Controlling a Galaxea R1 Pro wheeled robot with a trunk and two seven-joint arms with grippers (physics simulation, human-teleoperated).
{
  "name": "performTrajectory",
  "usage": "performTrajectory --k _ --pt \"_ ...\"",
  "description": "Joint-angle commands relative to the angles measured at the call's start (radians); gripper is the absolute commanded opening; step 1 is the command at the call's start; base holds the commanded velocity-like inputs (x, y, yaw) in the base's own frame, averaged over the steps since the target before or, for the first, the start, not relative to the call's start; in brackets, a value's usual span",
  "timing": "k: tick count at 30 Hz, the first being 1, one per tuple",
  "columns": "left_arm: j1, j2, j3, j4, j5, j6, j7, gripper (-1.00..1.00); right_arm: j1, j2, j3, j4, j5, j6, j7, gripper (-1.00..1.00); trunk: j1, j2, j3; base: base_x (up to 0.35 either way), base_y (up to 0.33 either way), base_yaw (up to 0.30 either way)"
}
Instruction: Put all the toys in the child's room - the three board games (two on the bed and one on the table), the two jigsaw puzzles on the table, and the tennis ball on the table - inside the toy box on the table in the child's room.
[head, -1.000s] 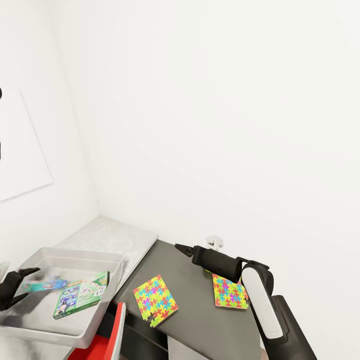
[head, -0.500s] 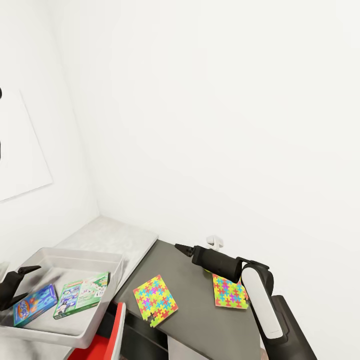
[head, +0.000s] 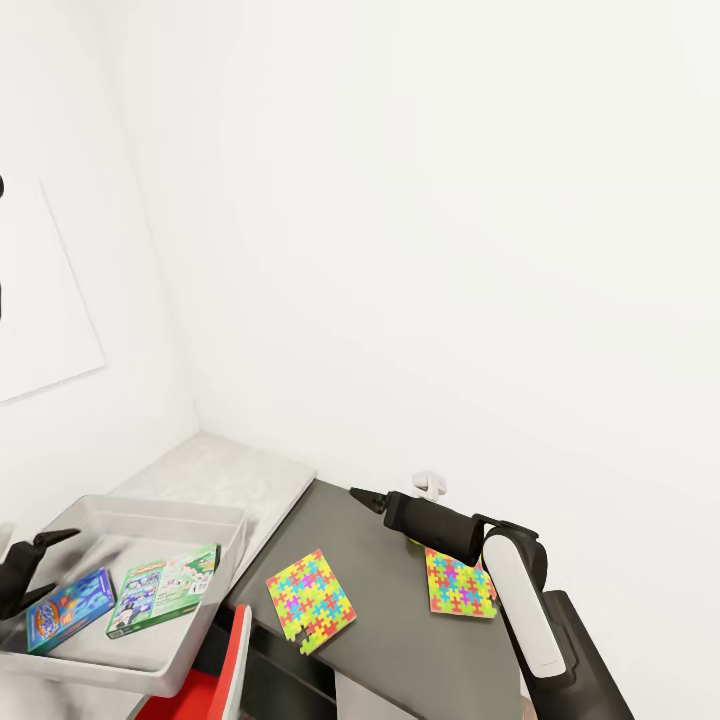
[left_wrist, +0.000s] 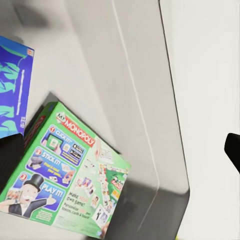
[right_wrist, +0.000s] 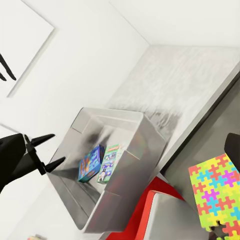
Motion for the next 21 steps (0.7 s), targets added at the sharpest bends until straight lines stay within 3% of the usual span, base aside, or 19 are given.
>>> performTrajectory --k 1,8,12,14,21 --pt "-0.002 0.0 0.019 -0.001 -0.008 0.011 -0.011 1.0 -0.001 0.001 -0.001 0.0 0.008 0.004 0.008 1.0 0.001 -0.002 -0.002 0.0 0.0 0.0" --pt "-0.001 0.0 0.037 -0.011 -0.011 0.034 -0.124 1.0 -0.001 0.001 -0.001 0.0 0.008 0.004 0.008 1.0 0.001 -0.002 -0.002 0.0 0.0 0.0" --pt "-0.001 0.001 0.016 -0.02 -0.014 0.038 -0.261 1.0 -0.001 0.001 -0.001 0.0 0.008 0.004 0.008 1.0 0.001 -0.002 -0.002 0.0 0.0 0.0" --pt "-0.001 0.002 -0.02 -0.04 -0.015 0.038 -0.329 1.0 -0.001 0.001 -0.001 0.0 0.008 0.004 0.008 1.0 0.001 -0.002 -0.002 0.0 0.0 0.0" --pt "0.005 0.0 -0.206 -0.165 -0.018 0.037 -0.533 1.0 -0.001 0.001 -0.001 0.0 0.008 0.004 0.008 1.0 0.001 -0.002 -0.002 0.0 0.0 0.0"
